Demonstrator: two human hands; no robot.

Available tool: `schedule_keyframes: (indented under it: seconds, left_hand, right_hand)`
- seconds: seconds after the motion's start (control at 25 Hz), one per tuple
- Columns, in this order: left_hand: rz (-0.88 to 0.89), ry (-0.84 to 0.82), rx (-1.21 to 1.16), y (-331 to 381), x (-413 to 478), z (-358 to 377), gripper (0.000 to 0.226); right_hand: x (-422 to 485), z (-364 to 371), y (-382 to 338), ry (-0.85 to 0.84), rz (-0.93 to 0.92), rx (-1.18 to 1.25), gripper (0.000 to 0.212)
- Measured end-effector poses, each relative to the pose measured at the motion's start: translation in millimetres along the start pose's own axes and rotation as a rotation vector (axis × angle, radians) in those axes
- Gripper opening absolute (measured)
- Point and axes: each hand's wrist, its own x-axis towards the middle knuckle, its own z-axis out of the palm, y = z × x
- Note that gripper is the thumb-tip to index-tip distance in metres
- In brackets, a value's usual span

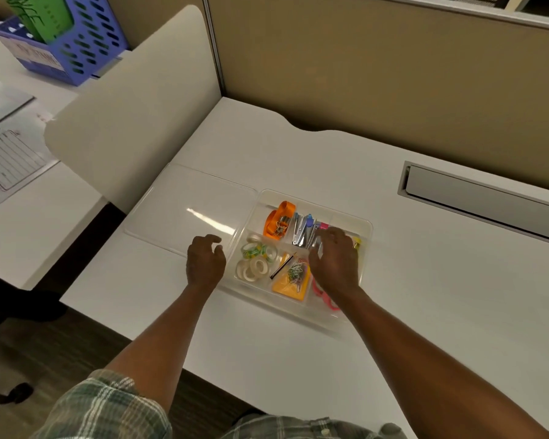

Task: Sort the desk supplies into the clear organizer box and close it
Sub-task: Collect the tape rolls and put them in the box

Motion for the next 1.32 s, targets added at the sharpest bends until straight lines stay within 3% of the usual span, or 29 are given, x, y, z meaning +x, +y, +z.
schedule_keyframes:
  seconds: [0.12,0.28,0.4,0.72,1.08,1.32]
  left_hand:
    - [0.031,-0.084,-0.002,-10.2,1.4,3.3,0.018]
    - [0.013,-0.176,-0.13,1.0,-2.0,16.8,0.029]
    - [0.048,-0.134,-0.121,7.9,-7.7,27.4,0.025]
    - [0.088,-0.155,-0.141,45.1,-34.4,58.2,0.024]
    - [0.186,-0.305,-0.139,104.2,-81.6,112.8,0.019]
    - [0.22,-0.343,-0.116,103.7,-79.5,113.9,0.024]
  right_hand:
    - [-2.2,-9.7,23.7,0.106,0.224,-0.071,0.053]
    - [-5.8,-14.6,59.3,-0.028,0.555,0.106,0.048]
    - [-10.5,-12.7,74.2,-0.109,0.568,0.195,0.039]
    - [-22.5,-36.0,112.3,-0.022,0.647,0.14,0.034]
    - [-46.8,-89.0,190.2,0.06,0.784,0.099,0.039]
    - [-53.3,-99.1,196.5,0.058,0.751,0.136,0.05]
